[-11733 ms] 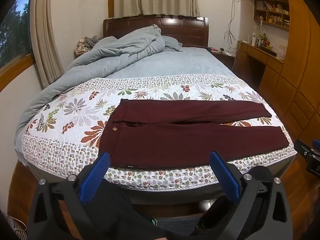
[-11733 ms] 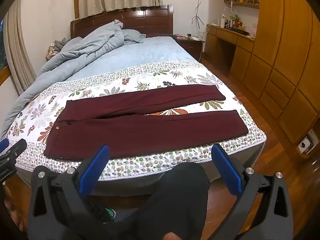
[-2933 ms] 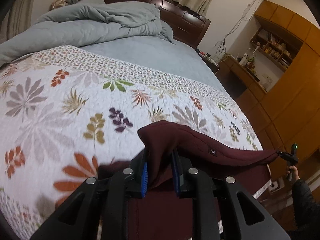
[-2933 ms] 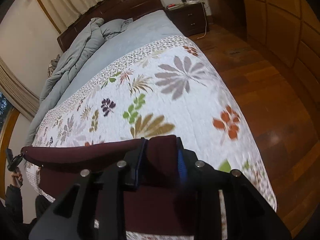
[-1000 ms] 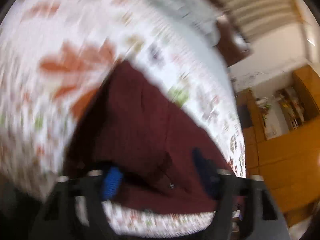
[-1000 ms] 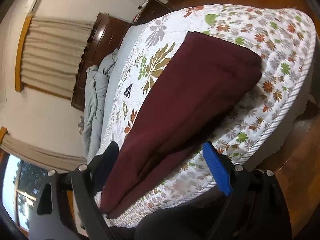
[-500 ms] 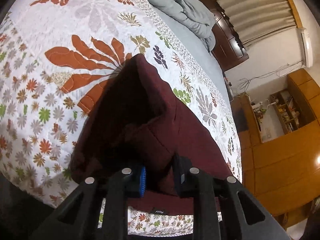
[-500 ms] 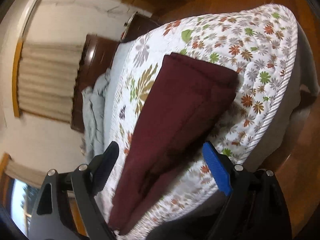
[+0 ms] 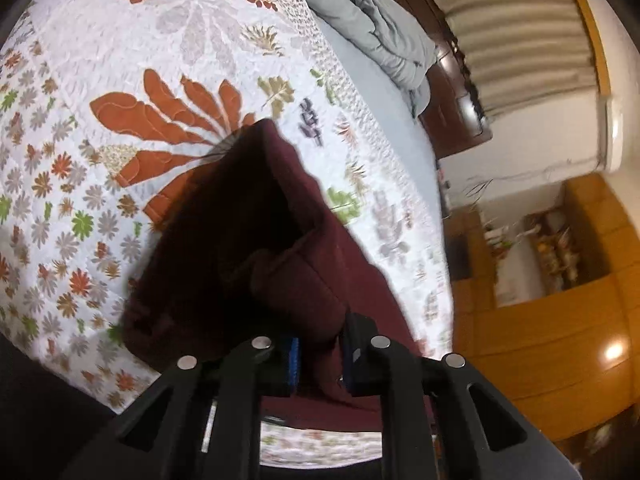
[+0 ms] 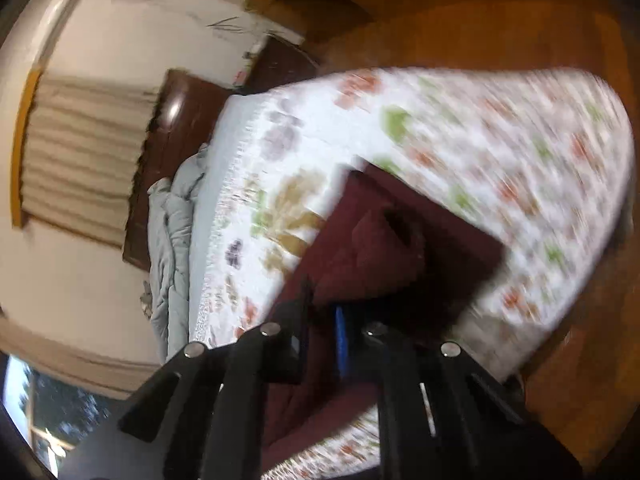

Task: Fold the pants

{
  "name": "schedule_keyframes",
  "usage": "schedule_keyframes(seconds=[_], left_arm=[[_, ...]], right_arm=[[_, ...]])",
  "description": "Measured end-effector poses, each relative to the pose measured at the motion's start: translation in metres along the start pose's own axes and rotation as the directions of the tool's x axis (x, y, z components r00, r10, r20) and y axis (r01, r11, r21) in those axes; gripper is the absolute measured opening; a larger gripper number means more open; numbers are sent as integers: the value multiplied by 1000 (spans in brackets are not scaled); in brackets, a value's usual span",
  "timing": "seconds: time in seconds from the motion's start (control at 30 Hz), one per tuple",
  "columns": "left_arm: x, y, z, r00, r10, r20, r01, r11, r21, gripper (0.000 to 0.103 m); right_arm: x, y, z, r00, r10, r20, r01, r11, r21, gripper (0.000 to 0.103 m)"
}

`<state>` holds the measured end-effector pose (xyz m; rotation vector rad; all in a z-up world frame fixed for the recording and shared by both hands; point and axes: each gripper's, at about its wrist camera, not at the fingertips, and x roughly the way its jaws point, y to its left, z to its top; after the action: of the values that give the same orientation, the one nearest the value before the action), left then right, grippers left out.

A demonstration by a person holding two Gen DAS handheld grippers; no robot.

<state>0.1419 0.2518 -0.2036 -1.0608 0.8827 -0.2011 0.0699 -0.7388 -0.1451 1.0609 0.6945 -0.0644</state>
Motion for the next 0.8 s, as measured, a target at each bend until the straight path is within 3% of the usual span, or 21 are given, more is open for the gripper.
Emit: schedule_keyframes(seconds=[0.07,0.17,0.3,0.53,0.57,0.63,0.7,0.8], left_arm=[[-11,-4,1,1000,-26,15,26,1000,-15,15],[-21,9,-5,999,-27,29,29,997,-73,15],[-10,53,-17,999,28,-24,-32,980,-196,15],[3,47,-14,996,80,-24,-82,992,-91,16],[3,44,-14,996,88,-27,-90,993,-74,19],[-1,39,-17,991,134,-15,-135,990,-40,28],[-11,36,-19,988,157,4,-156,987,-27,50],[-36,23,-23,977,207,55,-208,978,21,69]], right_arm=[[-10,16,5,998,54,37,-52,997,-57,9],[-9,0,3,998,48,41,-47,998,-30,9],[20,-73,-13,996,-60,-59,66,991,115,9],[5,-61,-11,999,-33,-29,36,996,84,13],[7,-58,-10,999,-39,-34,42,996,82,16],[14,-65,-11,994,-65,-84,73,993,94,40],[17,-66,-18,994,-47,-98,59,991,122,44],[0,-51,-38,995,-68,-73,75,993,90,54]])
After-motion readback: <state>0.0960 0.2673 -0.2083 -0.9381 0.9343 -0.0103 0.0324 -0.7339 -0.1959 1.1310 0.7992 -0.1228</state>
